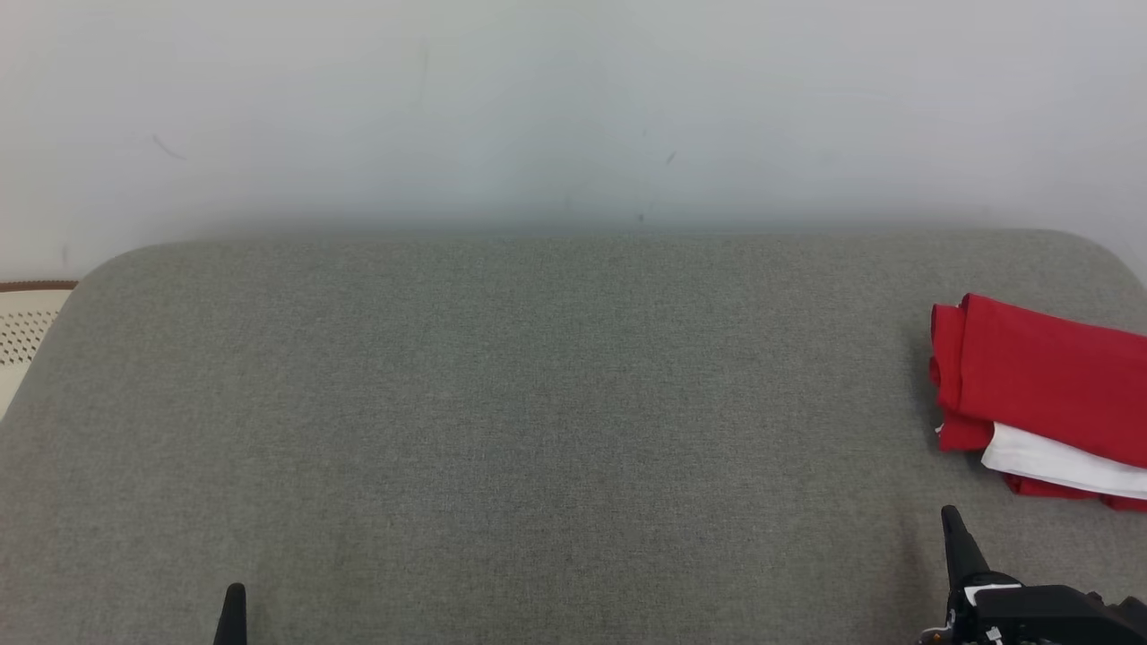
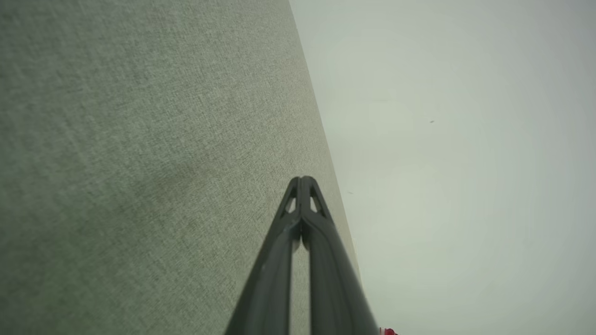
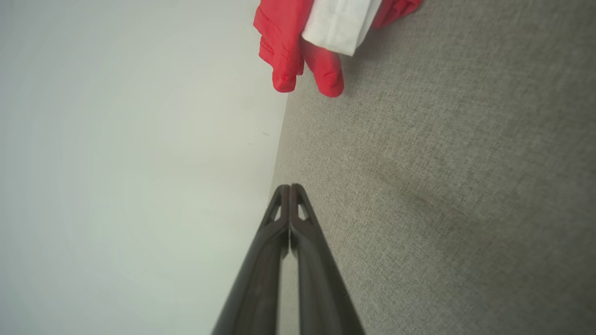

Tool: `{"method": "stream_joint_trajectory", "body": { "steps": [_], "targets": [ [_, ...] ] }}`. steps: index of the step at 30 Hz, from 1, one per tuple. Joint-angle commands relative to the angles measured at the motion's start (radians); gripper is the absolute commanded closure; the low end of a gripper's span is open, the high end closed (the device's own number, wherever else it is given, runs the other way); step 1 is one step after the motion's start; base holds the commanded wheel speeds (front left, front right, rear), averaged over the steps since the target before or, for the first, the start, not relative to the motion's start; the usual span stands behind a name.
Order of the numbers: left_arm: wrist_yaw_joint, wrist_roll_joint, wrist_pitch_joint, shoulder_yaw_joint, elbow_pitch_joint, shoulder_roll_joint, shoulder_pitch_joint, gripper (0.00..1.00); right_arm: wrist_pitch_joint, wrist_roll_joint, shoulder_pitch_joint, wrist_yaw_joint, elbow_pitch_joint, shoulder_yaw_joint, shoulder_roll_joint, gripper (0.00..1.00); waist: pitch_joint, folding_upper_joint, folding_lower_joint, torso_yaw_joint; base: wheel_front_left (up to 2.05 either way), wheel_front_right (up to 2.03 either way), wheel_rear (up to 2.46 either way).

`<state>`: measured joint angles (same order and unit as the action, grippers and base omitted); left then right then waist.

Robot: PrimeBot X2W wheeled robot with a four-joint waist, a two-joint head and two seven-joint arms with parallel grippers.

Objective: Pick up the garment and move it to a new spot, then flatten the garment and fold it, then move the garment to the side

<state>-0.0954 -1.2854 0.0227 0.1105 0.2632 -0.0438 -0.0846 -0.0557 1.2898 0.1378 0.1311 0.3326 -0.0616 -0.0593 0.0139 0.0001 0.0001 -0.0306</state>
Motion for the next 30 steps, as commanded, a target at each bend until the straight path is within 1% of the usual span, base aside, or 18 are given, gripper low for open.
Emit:
{"method": "stream_joint_trajectory", "body": {
  "steps": [1, 22, 30],
  "targets": [
    [-0.003, -0.029, 0.004, -0.002, -0.006, -0.008, -0.016, 1.00, -0.007, 0.021, 0.016, 0.000, -0.013, -0.006, 0.002, 1.00, -0.001, -0.0001, -0.0001, 0.001, 0.00, 0.00, 0.00],
    [-0.025, -0.211, 0.046, -0.003, -0.006, -0.009, -0.032, 1.00, -0.053, 0.199, 0.016, 0.000, -0.036, -0.044, 0.007, 1.00, -0.010, -0.0001, -0.0001, 0.018, 0.00, 0.00, 0.00],
    [-0.030, -0.264, 0.057, -0.004, -0.006, -0.009, -0.038, 1.00, -0.069, 0.254, 0.010, 0.000, -0.043, -0.055, 0.009, 1.00, -0.013, -0.0001, -0.0001, 0.023, 0.00, 0.00, 0.00]
  ]
}}
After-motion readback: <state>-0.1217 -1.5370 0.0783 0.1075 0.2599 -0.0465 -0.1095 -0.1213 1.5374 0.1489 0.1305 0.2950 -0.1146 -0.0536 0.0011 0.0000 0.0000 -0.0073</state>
